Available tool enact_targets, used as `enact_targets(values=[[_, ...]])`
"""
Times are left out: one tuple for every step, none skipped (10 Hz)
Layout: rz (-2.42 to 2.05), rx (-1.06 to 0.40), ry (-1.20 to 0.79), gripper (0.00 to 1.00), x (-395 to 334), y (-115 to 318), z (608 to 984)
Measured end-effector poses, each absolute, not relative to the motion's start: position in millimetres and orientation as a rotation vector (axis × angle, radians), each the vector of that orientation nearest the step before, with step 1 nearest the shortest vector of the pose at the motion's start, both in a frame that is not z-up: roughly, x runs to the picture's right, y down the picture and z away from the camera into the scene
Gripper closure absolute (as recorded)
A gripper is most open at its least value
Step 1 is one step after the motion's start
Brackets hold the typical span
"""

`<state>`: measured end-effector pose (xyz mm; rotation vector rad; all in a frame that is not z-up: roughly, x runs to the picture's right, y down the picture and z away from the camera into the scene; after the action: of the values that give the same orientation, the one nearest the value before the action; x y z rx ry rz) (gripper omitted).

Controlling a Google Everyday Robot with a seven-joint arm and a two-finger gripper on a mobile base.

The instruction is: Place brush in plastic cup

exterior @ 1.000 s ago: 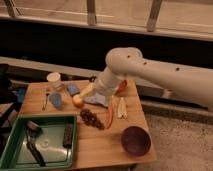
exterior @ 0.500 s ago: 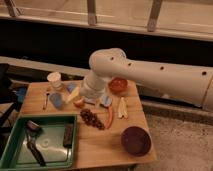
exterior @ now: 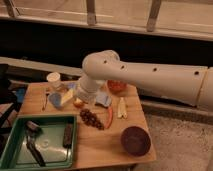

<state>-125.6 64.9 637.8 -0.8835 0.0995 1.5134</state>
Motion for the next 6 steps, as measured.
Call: enact_targets(values=[[1.492, -0.885, 0.076, 0.2, -150, 64, 641], [1.465, -0.891, 0.048, 0.2, -181, 63, 646], [1.442, -0.899, 0.03, 0.2, -203, 62, 649], [1.415, -0.912, 0.008, 0.2, -228, 63, 653], [1.385, -0.936, -0.014, 0.2, -256, 66, 658], [1.347, -0.966, -0.029, 0.2, -279, 73, 660]])
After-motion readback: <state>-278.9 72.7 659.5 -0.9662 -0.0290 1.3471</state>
